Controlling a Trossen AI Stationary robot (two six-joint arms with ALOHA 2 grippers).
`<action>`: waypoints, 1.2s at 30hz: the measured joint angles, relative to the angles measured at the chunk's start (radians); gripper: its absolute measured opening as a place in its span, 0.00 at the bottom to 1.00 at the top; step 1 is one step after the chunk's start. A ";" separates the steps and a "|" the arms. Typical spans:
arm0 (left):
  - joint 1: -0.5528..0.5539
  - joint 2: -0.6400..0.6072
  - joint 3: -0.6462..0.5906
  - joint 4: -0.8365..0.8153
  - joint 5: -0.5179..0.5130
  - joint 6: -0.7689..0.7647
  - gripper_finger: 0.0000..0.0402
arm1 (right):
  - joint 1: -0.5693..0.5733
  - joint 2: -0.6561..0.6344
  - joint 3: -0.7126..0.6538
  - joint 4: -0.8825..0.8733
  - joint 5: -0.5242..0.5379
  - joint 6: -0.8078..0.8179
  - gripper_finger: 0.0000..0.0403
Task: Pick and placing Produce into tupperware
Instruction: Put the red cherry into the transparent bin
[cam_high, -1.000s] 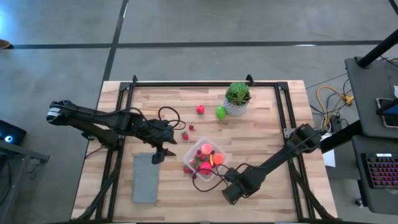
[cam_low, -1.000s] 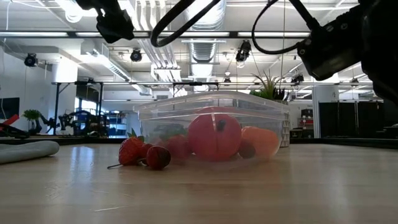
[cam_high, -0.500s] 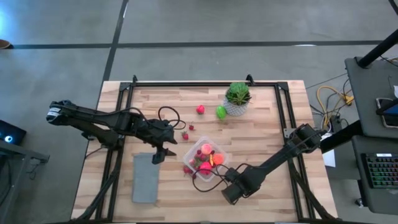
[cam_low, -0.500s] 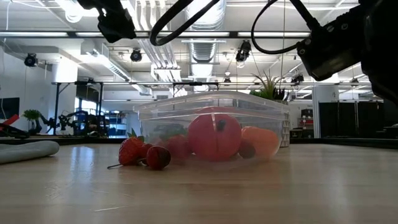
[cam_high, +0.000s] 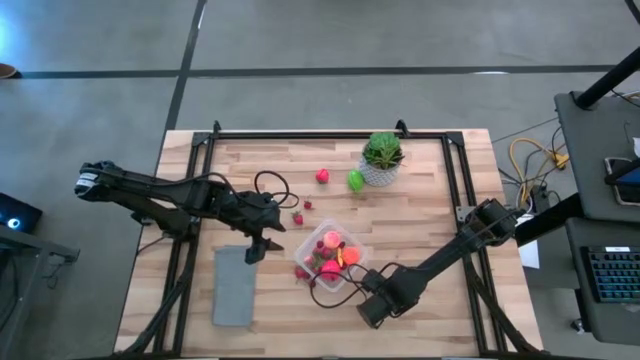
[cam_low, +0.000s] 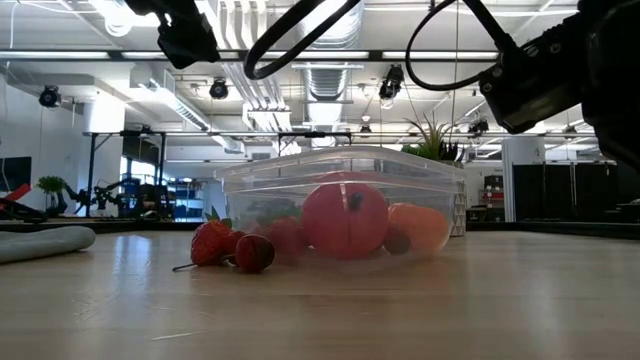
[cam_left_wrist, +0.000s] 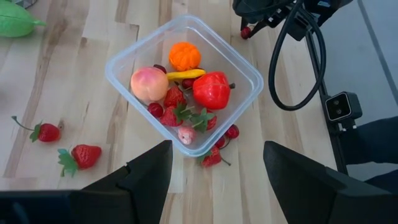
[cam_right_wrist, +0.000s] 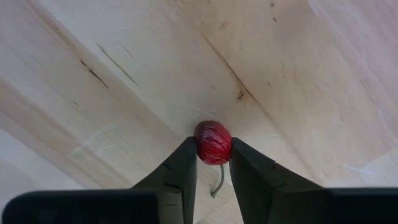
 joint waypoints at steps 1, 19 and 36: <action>0.000 0.000 0.000 0.000 0.000 0.000 0.59 | 0.000 0.000 0.000 0.001 0.000 0.000 0.19; 0.000 0.000 0.000 0.000 -0.001 0.003 0.59 | -0.017 0.000 0.030 0.011 -0.001 -0.012 0.17; 0.000 0.000 -0.002 0.002 -0.002 0.003 0.59 | -0.140 -0.206 0.037 -0.051 0.166 -0.138 0.17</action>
